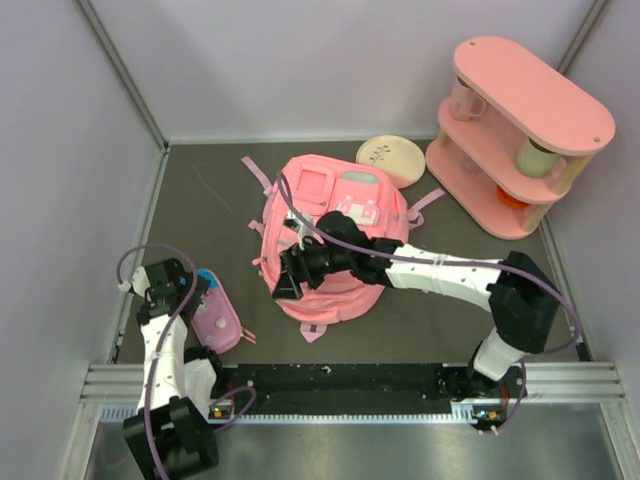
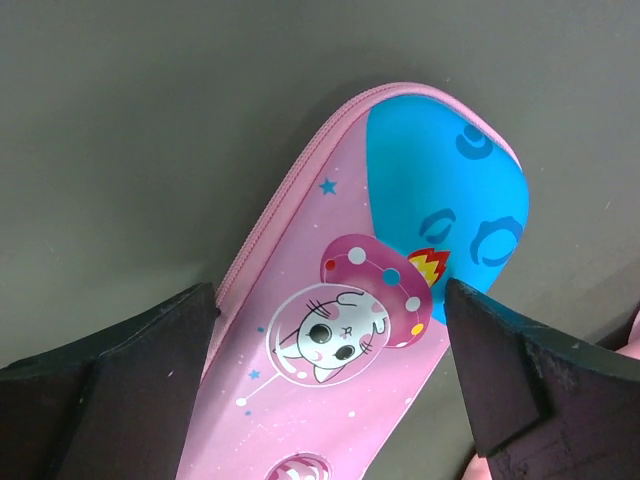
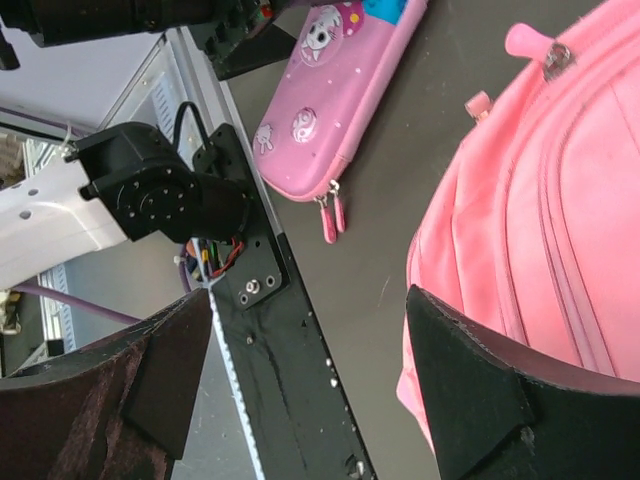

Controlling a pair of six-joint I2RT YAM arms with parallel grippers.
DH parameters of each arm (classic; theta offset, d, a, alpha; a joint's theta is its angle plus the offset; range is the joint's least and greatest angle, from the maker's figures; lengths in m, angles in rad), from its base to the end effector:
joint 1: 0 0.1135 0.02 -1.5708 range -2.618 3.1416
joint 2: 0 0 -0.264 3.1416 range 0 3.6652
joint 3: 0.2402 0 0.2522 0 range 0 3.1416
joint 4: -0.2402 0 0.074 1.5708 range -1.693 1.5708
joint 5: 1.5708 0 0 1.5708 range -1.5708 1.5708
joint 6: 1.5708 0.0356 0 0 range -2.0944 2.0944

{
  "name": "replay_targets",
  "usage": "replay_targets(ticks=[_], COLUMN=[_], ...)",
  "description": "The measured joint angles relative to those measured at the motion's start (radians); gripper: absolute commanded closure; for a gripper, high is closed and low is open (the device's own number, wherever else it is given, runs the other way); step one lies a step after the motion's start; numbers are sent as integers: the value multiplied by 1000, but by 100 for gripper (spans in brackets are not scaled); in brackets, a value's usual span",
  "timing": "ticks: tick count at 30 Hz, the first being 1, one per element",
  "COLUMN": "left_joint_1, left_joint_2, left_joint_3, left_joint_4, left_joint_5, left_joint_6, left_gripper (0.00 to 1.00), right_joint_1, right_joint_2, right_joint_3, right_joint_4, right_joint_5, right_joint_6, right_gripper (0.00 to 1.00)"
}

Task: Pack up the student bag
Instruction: Pick up the stationery from the center of the board.

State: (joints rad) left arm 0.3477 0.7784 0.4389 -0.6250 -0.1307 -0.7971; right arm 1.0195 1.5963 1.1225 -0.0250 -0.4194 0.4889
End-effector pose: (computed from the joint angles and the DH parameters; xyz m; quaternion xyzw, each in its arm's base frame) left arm 0.1350 0.0539 0.1840 -0.5322 0.7900 -0.0056 0.3043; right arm 0.1792 0.3190 0.2681 -0.3231 0.7836 0.4725 0.2415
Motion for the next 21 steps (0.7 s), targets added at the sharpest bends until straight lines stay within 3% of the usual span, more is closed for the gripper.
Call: replay_targets(ticks=[4, 10, 21], left_joint_1=[5, 12, 11], left_joint_2=[10, -38, -49], left_joint_3=[-20, -74, -136], left_joint_4=[40, 140, 230], left_joint_5=[19, 111, 253], left_joint_6=[10, 17, -3], left_gripper=[8, 28, 31], right_joint_1=[0, 6, 100], right_joint_2=[95, 222, 499], right_joint_3=[87, 166, 341], right_joint_4=[-12, -8, 19], right_joint_5=[-46, -88, -46], right_joint_6=[-7, 22, 164], right_gripper=[23, 24, 22])
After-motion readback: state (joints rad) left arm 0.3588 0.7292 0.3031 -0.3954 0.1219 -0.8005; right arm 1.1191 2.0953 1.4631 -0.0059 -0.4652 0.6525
